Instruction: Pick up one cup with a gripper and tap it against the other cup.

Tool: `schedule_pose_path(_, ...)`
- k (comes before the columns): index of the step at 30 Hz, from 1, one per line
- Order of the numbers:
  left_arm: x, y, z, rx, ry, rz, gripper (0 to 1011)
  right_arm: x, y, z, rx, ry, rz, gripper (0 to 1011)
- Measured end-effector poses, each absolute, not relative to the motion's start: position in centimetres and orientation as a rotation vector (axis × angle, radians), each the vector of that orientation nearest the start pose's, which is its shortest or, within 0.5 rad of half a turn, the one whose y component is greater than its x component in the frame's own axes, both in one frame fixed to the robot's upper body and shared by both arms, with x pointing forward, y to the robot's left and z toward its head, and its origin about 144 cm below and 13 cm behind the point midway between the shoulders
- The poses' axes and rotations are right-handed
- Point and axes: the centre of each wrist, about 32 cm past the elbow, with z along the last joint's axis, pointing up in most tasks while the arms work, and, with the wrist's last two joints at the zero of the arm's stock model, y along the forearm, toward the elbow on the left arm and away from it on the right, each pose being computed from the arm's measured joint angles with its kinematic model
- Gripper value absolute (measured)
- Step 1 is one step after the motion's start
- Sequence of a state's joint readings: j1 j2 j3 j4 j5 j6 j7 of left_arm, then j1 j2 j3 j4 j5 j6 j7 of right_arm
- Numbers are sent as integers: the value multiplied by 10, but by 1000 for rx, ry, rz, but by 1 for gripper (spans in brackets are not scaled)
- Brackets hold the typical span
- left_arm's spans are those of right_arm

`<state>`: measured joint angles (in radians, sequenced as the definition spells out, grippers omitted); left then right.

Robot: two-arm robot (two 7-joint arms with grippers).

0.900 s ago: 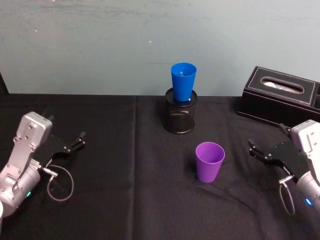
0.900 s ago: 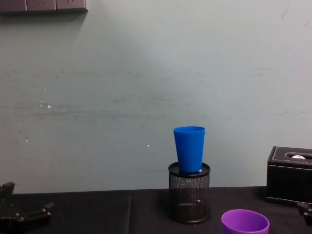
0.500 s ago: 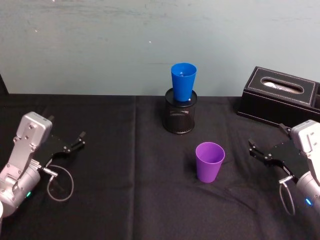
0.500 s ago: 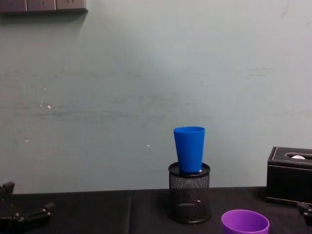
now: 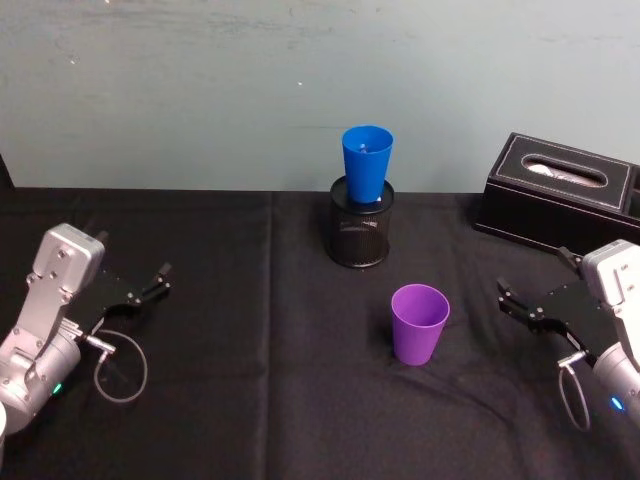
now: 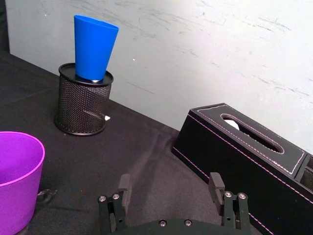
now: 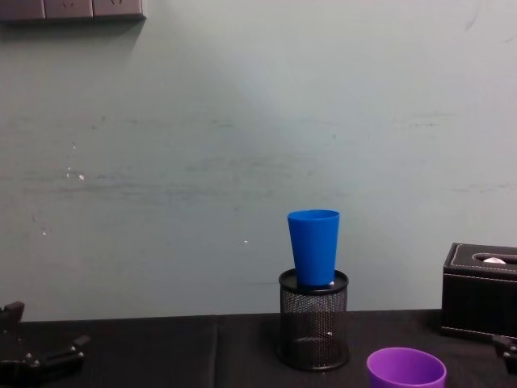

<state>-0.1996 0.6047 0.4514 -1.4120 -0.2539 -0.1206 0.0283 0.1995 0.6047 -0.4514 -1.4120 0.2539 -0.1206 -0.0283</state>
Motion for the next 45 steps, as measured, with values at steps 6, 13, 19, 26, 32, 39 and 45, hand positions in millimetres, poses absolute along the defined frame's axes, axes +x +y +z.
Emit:
schedule_pose_path(6,489,310,1140,304,-285,1248,1011,489,-310,1140,-304,-285,-1248,1003)
schedule_pose_path(13,489,310,1140,304,-285,1248,1011,489,-310,1140,-304,-285,-1248,1003)
schedule_pose_path(19,489,310,1140,304,-285,1248,1011,484,-312,1143,-292,-272,-1242,1003)
schedule_pose_path(26,489,310,1140,304,-285,1248,1012,470,-319,1147,-263,-231,-1220,1003)
schedule_pose_path(32,489,310,1140,304,-285,1248,1011,461,-322,1145,-237,-201,-1191,1003)
schedule_pose_path(39,489,310,1140,304,-285,1248,1011,455,-324,1142,-184,-155,-1146,1003)
schedule_pose_path(45,489,310,1140,304,-285,1248,1011,450,-324,1138,-147,-134,-1110,1003)
